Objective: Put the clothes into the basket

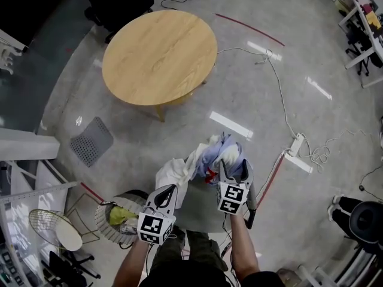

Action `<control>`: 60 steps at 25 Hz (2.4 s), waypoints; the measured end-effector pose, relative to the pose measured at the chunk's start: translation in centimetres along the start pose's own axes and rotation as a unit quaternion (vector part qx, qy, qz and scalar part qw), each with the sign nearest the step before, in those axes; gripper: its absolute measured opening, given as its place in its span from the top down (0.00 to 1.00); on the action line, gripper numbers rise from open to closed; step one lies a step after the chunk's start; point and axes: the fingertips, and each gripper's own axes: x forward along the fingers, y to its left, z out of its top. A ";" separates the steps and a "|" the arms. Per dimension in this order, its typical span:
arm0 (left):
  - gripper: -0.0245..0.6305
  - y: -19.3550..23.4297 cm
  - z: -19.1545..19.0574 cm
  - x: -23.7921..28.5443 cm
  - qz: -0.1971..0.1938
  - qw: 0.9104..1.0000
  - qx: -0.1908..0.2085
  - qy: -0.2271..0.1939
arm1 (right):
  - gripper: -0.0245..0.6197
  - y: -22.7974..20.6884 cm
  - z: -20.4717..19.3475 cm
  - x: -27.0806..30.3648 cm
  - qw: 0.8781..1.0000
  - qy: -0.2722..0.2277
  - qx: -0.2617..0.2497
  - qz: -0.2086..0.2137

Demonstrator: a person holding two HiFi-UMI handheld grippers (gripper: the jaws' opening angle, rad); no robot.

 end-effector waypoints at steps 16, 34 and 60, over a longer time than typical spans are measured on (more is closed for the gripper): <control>0.95 0.9 -0.2 -1.2 0.010 1.000 -0.014 -0.008 | 0.81 -0.8 -0.9 -0.3 1.000 0.026 0.008 0.016; 0.95 1.7 0.1 -6.7 0.035 0.998 -0.009 -0.050 | 0.90 -0.5 4.4 -5.4 0.997 -0.059 0.019 0.042; 0.95 5.5 2.8 -23.7 0.106 0.978 0.007 -0.182 | 0.90 11.4 19.4 -25.9 0.960 -0.246 -0.044 0.129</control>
